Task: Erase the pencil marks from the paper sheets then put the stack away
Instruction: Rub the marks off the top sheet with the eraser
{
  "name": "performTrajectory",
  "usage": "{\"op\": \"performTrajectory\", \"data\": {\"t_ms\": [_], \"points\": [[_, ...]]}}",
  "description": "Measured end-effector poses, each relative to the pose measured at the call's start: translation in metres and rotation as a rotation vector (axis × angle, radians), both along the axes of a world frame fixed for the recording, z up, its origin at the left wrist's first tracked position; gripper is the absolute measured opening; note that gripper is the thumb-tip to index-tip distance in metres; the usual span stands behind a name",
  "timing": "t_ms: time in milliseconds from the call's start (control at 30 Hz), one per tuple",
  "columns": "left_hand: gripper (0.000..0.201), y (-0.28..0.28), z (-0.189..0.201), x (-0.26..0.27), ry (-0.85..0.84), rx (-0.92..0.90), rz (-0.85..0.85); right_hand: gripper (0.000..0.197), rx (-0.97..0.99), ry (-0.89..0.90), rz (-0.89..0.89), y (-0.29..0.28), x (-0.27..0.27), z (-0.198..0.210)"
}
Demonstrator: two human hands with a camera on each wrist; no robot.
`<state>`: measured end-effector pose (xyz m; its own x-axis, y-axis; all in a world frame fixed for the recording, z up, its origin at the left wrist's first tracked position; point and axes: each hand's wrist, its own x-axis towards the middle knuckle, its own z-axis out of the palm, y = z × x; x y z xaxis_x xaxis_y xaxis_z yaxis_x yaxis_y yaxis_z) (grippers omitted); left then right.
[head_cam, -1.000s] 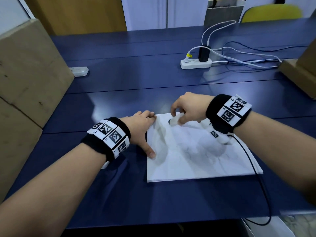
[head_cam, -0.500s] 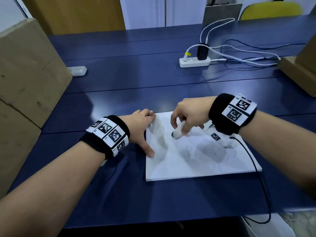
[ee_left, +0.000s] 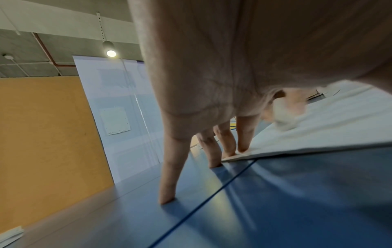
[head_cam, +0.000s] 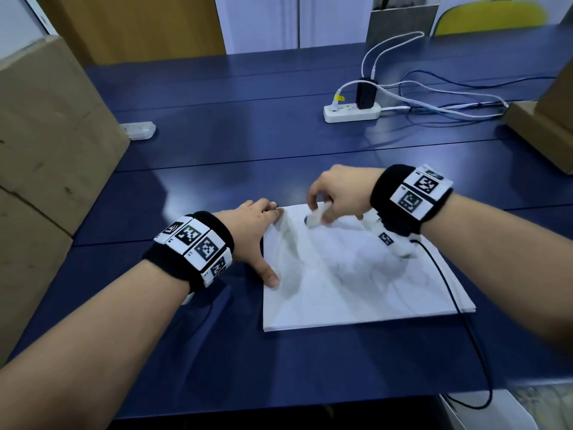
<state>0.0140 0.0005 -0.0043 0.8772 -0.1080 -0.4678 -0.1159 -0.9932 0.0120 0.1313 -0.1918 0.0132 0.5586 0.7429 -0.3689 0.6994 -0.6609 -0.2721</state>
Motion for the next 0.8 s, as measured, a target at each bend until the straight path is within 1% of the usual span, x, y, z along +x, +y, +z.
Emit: {"op": "performTrajectory", "data": {"t_ms": [67,133,167,267,300,367,467,533,600,700,733,800], "points": [[0.143,-0.001,0.002,-0.001,0.006,-0.002,0.000,0.016,0.045,-0.088,-0.066,0.003,0.008,-0.001],[0.142,-0.002,0.003,-0.001,0.010,0.003,0.003,0.016,0.056,-0.084,-0.074,0.001,0.008,-0.001],[0.142,-0.003,0.003,-0.001,0.013,0.007,0.003,0.017,0.049,-0.042,-0.056,-0.002,0.004,-0.001],[0.144,-0.002,0.003,-0.001,0.016,0.011,0.012,0.020,-0.048,0.172,0.055,-0.007,-0.013,0.001],[0.144,-0.003,0.003,-0.001,0.018,0.012,0.016,0.019,-0.073,0.199,0.077,-0.007,-0.015,0.000],[0.142,-0.004,0.004,-0.002,0.015,0.020,0.009,0.019,-0.050,0.143,0.058,-0.004,-0.009,0.000],[0.140,-0.004,0.006,-0.002,0.012,0.014,0.004,0.016,0.045,-0.011,-0.055,0.003,0.006,0.000],[0.141,-0.005,0.006,-0.002,0.017,0.008,0.009,0.014,0.087,-0.079,-0.117,0.002,0.009,-0.001],[0.141,-0.005,0.006,-0.002,0.019,0.008,0.012,0.015,0.090,-0.049,-0.097,-0.003,0.005,-0.003],[0.142,-0.006,0.005,0.000,0.016,0.015,0.012,0.017,0.055,0.102,0.017,-0.009,-0.011,0.003],[0.142,-0.006,0.005,0.000,0.016,0.018,0.014,0.016,0.039,0.117,0.037,-0.009,-0.011,0.006],[0.142,-0.006,0.005,0.001,0.012,0.019,0.012,0.021,0.024,0.083,0.033,-0.006,-0.006,0.009]]}}
